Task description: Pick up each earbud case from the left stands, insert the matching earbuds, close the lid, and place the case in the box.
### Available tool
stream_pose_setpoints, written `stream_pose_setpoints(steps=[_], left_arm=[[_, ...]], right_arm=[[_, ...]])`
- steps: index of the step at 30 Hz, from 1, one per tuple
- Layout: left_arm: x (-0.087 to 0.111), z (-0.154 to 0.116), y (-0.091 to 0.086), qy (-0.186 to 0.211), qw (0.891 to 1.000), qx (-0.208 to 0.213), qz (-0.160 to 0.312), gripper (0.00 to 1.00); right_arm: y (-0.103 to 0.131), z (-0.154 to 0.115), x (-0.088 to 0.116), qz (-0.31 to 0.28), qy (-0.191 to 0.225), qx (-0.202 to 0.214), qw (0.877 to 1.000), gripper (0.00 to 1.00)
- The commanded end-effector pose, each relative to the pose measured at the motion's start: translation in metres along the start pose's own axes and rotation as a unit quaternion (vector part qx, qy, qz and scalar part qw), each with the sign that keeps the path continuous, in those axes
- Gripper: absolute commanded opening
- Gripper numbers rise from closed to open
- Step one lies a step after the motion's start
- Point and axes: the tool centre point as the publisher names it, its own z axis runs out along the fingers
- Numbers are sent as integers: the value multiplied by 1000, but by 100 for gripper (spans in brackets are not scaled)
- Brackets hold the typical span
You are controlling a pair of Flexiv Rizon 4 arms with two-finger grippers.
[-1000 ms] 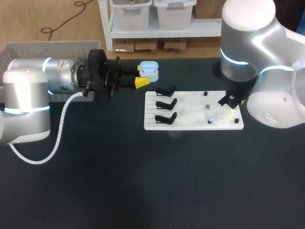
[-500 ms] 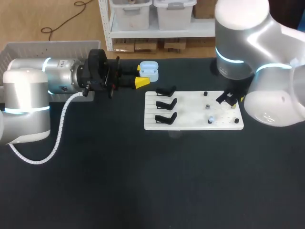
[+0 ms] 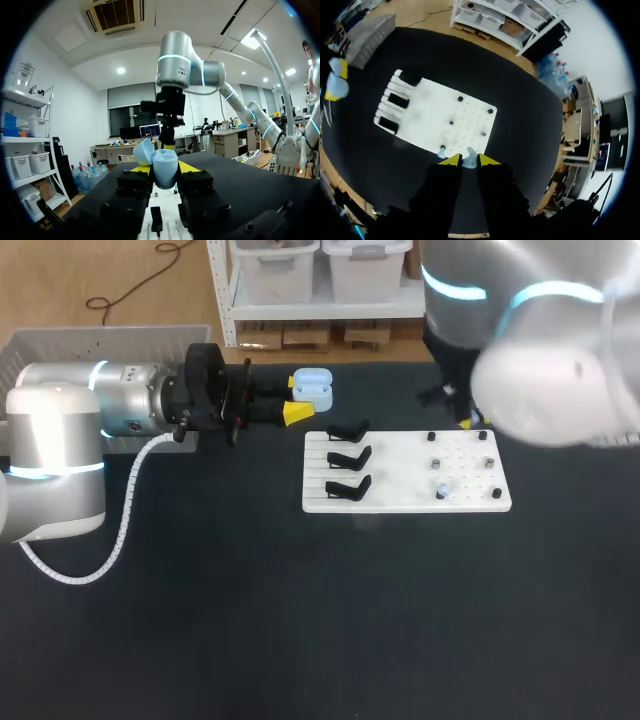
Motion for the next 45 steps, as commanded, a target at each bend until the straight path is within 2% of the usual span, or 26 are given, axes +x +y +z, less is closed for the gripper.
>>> stream_pose_setpoints(steps=[1, 6, 9, 24, 26, 28, 32, 36, 39, 45], left_arm=[[1, 0, 0, -1, 1000, -1, 1, 0], [1, 0, 0, -1, 1000, -1, 1, 0], [1, 0, 0, -1, 1000, -1, 1, 0], [1, 0, 0, -1, 1000, -1, 1, 0], [1, 0, 0, -1, 1000, -1, 1, 0], [1, 0, 0, -1, 1000, -1, 1, 0], [1, 1, -1, 0, 1000, 0, 2, 0], [7, 6, -2, 5, 1000, 0, 8, 0], [13, 11, -3, 9, 1000, 1, 10, 0], [18, 15, -4, 9, 1000, -2, 3, 0]], right_arm=[[17, -43, -11, 34, 47, -9, 998, 0], [46, -56, -15, 45, 63, -14, 997, 0], [57, -57, -17, 54, 57, -25, 997, 0], [57, -57, -17, 54, 57, -25, 997, 0], [63, -62, -24, 68, 43, -35, 996, 0], [70, -66, -31, 90, 34, -19, 995, 0], [79, -79, -43, 133, 30, -24, 990, 0], [85, -78, -49, 186, 53, -18, 981, 0], [89, -75, -53, 213, 52, -8, 976, 0], [97, -76, -56, 246, 53, -26, 967, 0]])
